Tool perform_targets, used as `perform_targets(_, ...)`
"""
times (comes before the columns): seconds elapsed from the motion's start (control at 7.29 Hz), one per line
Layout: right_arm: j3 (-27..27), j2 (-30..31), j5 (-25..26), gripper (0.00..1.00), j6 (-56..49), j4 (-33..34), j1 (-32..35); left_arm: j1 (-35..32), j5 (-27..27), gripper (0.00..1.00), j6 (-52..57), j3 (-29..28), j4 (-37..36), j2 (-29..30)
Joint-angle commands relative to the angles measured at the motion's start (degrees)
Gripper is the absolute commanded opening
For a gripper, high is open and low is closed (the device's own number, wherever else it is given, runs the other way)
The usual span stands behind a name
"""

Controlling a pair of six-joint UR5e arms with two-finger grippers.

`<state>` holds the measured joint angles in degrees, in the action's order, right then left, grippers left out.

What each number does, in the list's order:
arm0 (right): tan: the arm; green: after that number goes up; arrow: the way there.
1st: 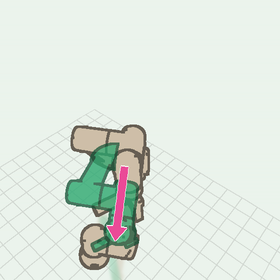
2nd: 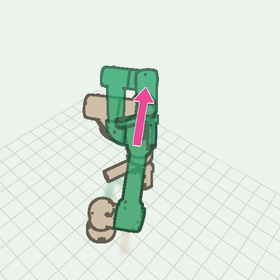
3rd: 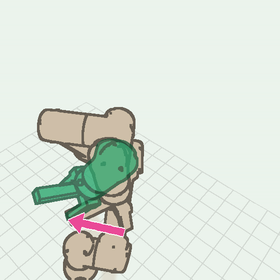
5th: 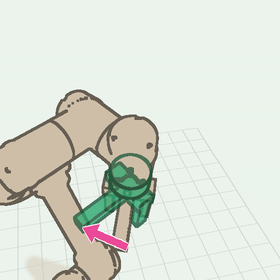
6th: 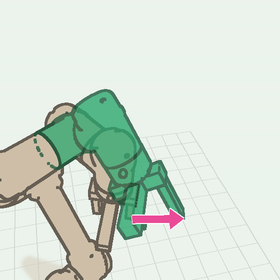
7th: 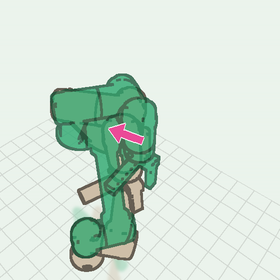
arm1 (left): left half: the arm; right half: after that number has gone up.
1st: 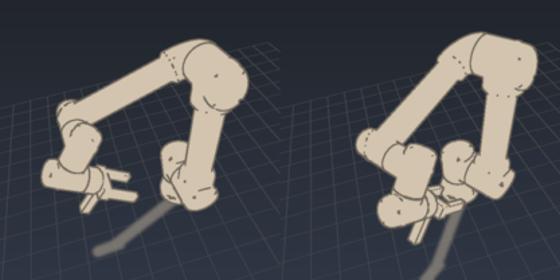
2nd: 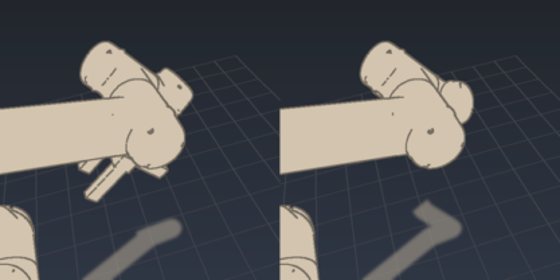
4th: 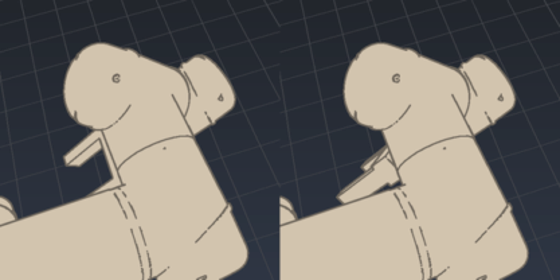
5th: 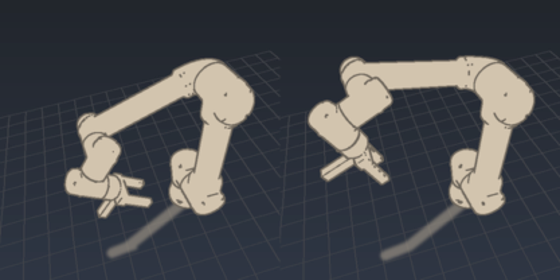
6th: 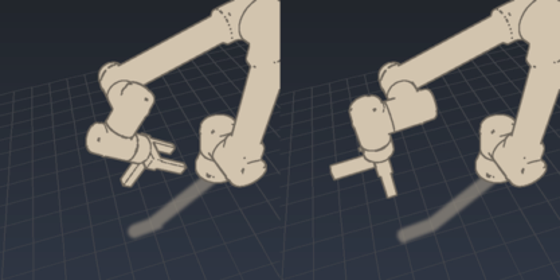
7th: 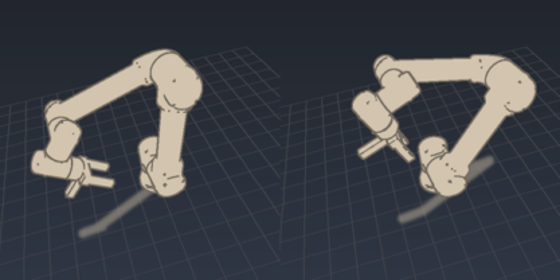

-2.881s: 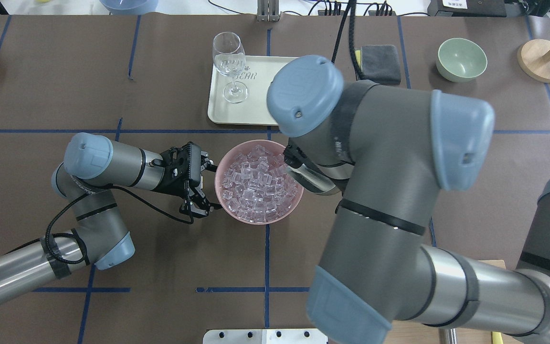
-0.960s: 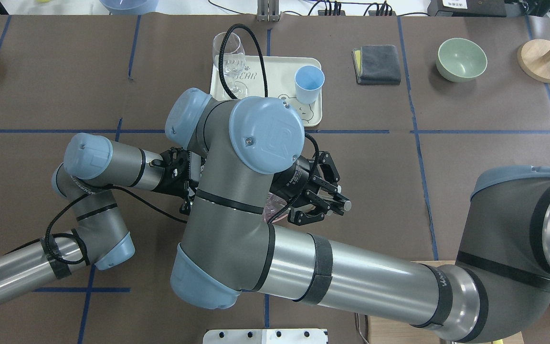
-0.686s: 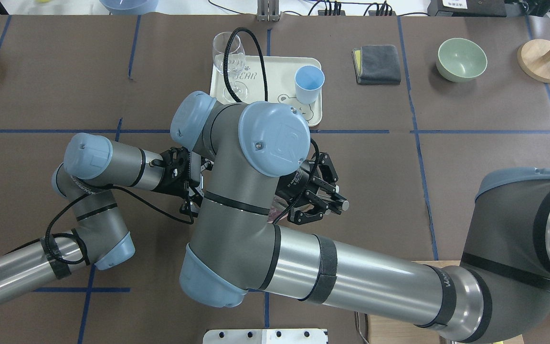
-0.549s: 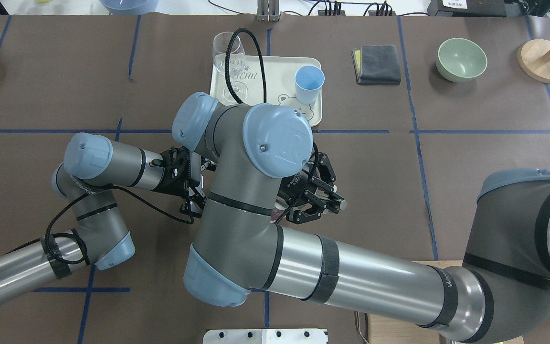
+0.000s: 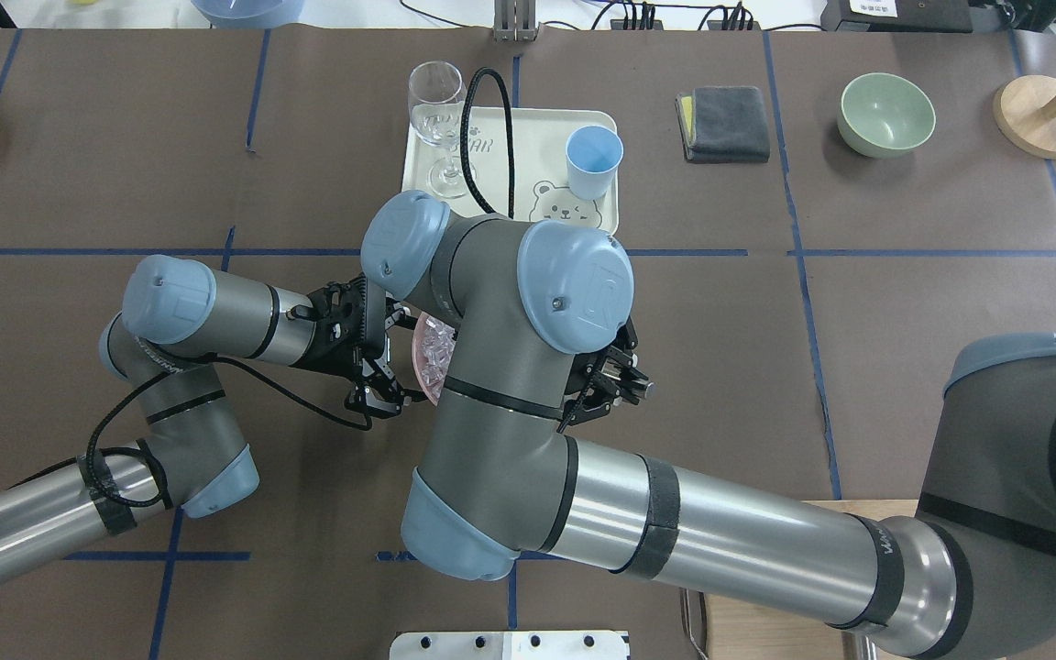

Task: Put ice in cup with scoop
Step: 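Dig the scoop into the ice cubes while the left gripper holds the bowl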

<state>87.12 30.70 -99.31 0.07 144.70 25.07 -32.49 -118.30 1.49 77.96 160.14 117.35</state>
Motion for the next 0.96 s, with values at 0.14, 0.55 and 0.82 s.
perform_targets(0.14,9.0,6.5,0.0,0.00,0.4,-5.0,0.7,0.0,0.0,1.00,0.0,0.0,0.0,0.0)
perform_targets(0.55,12.0,10.8,-0.3,0.00,0.5,-11.6,1.2,0.0,0.0,1.00,0.0,0.0,0.0,0.0)
perform_targets(0.82,12.4,11.0,-0.7,0.00,1.8,-14.1,1.9,0.0,0.0,1.00,0.0,0.0,0.0,0.1)
